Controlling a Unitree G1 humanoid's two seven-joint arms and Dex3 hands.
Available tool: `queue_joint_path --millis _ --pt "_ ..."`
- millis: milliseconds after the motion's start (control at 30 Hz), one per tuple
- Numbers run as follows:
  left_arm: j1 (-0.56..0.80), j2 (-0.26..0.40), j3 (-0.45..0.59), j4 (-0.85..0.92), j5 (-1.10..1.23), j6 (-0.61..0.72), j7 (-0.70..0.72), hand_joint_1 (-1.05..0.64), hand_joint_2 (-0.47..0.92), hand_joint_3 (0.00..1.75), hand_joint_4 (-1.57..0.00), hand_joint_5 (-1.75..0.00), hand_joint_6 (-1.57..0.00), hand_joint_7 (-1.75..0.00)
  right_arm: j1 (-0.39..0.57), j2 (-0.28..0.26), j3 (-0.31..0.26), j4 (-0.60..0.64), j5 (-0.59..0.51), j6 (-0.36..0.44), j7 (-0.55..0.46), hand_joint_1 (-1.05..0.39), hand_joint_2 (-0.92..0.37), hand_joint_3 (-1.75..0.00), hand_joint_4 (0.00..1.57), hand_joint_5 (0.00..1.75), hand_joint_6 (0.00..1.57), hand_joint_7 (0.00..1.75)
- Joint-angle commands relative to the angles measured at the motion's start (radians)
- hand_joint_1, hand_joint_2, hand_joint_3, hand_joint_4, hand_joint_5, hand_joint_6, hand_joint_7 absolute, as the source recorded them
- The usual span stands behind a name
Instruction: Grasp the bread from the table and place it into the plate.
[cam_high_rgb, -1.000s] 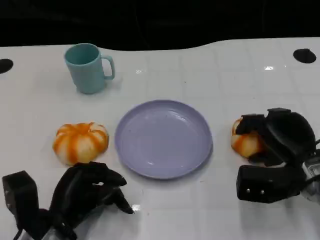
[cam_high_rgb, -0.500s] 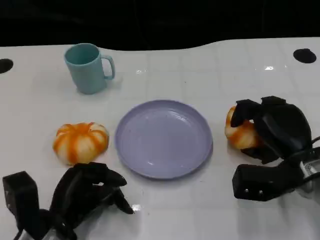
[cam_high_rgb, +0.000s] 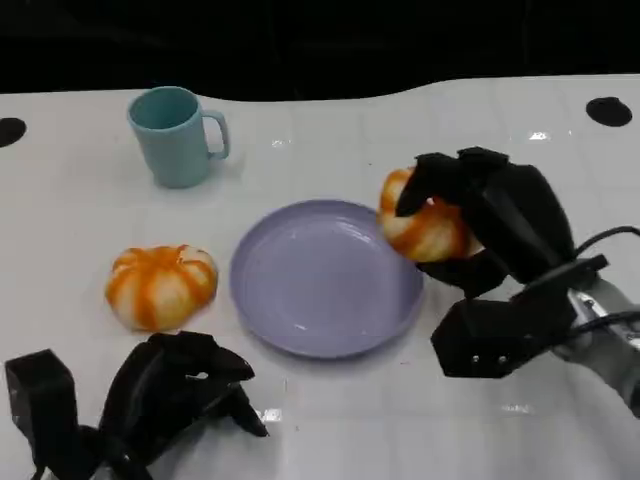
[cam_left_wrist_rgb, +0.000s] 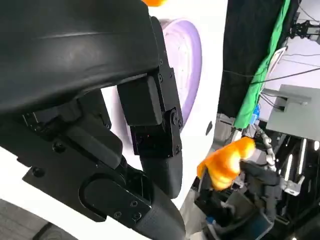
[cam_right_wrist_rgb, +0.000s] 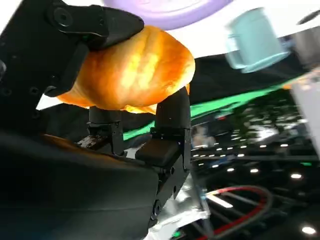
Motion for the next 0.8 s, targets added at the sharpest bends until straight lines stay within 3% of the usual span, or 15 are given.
queue_joint_path --millis 33,167,667,733,800 --pt "0.012 0.013 0.000 -0.013 0.004 0.000 0.005 -1.05 0.71 0.00 -1.57 -0.60 -1.57 -0.22 -0.002 0.031 0.007 -0.013 -0.004 -0.022 0.005 -0.09 -0.24 -1.44 1.02 1.75 0.84 1.59" --pt "0.017 0.012 0.000 -0.020 -0.003 0.002 -0.004 -1.05 0.71 0.00 -1.57 -0.60 -1.57 -0.21 -0.019 0.065 0.021 0.003 -0.018 -0.021 0.017 -0.12 -0.26 -1.40 1.00 1.75 0.76 1.74" --pt "0.033 0.015 -0.011 -0.041 0.005 0.002 0.001 -1.05 0.71 0.00 -1.57 -0.59 -1.57 -0.21 -0.108 0.163 0.066 0.163 -0.057 0.009 0.025 -0.16 -0.29 -1.31 0.96 1.75 0.72 1.75" --pt "0.035 0.015 -0.011 -0.043 0.003 -0.002 -0.002 -1.05 0.72 0.01 -1.57 -0.59 -1.57 -0.21 -0.116 0.167 0.067 0.177 -0.055 0.013 0.034 -0.15 -0.32 -1.26 0.93 1.75 0.75 1.60" --pt "0.036 0.014 -0.010 -0.047 -0.003 0.006 -0.006 -1.05 0.71 0.00 -1.57 -0.59 -1.57 -0.20 -0.126 0.170 0.071 0.188 -0.059 0.031 0.046 -0.16 -0.36 -1.19 0.91 1.65 0.87 1.21"
